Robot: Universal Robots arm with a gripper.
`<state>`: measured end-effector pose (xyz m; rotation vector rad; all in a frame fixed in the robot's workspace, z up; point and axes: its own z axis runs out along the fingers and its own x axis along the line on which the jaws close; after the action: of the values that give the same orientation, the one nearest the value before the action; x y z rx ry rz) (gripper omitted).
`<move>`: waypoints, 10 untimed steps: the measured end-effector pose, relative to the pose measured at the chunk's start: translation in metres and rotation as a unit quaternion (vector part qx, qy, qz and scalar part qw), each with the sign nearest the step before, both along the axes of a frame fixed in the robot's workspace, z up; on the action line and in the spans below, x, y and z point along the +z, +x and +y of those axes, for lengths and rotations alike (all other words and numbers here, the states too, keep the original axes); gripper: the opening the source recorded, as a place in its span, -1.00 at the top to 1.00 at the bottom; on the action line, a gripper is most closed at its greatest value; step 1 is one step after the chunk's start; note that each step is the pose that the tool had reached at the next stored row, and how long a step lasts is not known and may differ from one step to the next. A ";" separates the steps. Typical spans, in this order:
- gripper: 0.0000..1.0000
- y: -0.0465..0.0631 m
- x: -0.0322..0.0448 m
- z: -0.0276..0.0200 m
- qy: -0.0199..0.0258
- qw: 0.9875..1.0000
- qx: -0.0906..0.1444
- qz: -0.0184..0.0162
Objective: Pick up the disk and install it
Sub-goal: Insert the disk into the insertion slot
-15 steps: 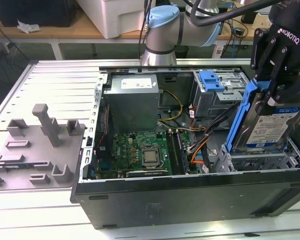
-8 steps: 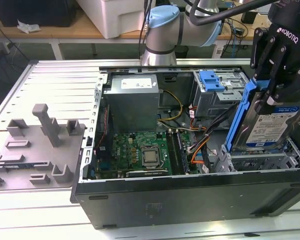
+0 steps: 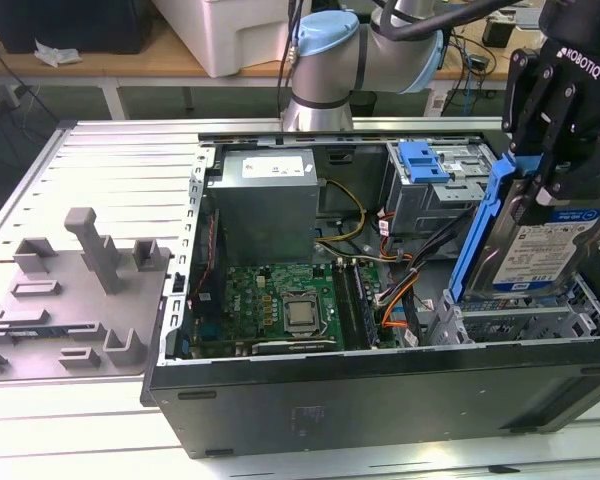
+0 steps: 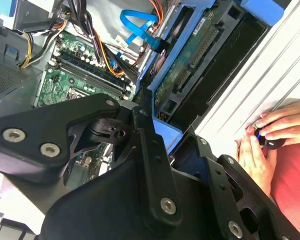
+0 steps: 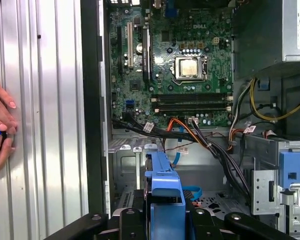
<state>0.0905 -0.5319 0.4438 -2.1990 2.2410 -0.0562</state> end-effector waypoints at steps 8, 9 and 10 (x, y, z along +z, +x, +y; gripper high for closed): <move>0.27 0.003 0.0077 -0.0002 0.000 1.000 0.000 0.012; 0.27 0.003 0.0077 -0.0002 0.000 1.000 0.000 0.012; 0.27 0.003 0.0077 -0.0002 0.000 1.000 0.000 0.012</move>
<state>0.0934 -0.5321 0.4515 -2.2110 2.2527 -0.0306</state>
